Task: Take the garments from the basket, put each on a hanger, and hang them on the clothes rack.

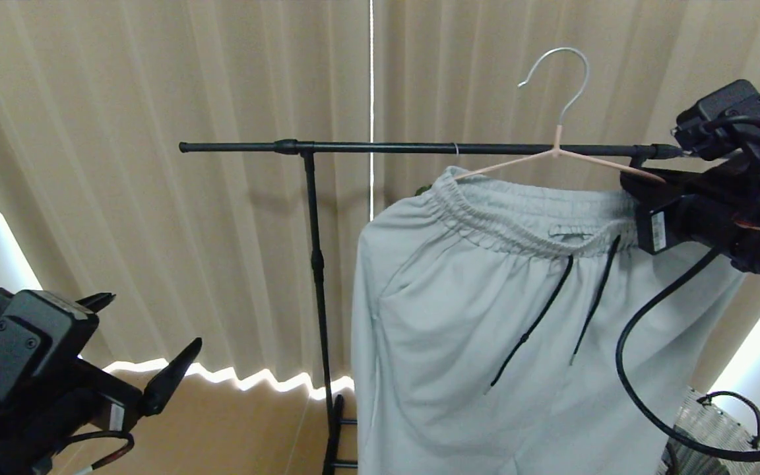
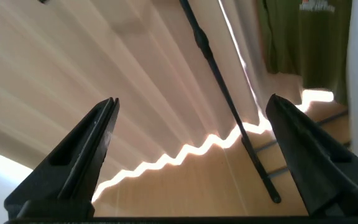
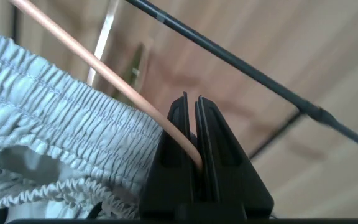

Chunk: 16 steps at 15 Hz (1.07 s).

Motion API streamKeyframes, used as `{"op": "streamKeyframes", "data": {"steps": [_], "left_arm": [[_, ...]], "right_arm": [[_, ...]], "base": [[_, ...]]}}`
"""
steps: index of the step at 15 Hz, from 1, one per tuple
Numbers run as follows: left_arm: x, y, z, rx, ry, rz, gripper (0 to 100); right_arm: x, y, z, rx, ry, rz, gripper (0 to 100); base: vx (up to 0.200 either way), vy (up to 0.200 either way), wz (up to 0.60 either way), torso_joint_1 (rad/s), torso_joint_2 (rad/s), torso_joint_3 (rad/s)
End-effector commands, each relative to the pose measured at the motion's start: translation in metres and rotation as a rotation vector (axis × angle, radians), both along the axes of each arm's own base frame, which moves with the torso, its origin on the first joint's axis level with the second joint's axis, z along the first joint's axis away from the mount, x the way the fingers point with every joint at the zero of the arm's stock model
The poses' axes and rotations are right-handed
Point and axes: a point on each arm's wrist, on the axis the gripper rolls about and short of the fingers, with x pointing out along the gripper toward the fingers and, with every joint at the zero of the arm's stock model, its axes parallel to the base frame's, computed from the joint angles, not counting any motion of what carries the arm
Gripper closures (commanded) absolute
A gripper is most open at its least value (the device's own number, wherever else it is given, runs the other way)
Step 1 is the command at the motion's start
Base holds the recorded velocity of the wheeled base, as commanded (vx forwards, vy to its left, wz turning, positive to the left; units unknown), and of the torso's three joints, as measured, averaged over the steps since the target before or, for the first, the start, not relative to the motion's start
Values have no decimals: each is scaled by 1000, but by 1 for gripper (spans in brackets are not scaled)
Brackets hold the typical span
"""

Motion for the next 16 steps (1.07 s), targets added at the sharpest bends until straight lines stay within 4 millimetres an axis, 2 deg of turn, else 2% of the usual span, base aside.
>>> {"op": "streamKeyframes", "data": {"steps": [1,3,4,5,9,13,16], "left_arm": [[-13,6,3,-17,-43,6,0],[-19,10,-5,-36,-13,30,0],[-20,12,-7,-43,-7,42,0],[-21,18,-10,-66,4,85,0],[-23,21,-12,-72,8,105,0],[-33,27,-22,-78,26,142,0],[-34,27,-21,-59,16,139,0]], "right_arm": [[-12,-24,-2,-5,7,-83,100],[-34,-43,2,-10,25,-154,100],[-39,-47,3,-11,29,-171,100],[-58,-59,7,-17,47,-243,100],[-106,-74,9,-34,106,-356,100],[-132,-88,5,-41,116,-533,100],[-143,-98,-3,-42,122,-661,100]], "base": [[0,0,0,0,0,0],[0,0,0,0,0,0],[0,0,0,0,0,0],[0,0,0,0,0,0],[0,0,0,0,0,0],[0,0,0,0,0,0],[0,0,0,0,0,0]]}}
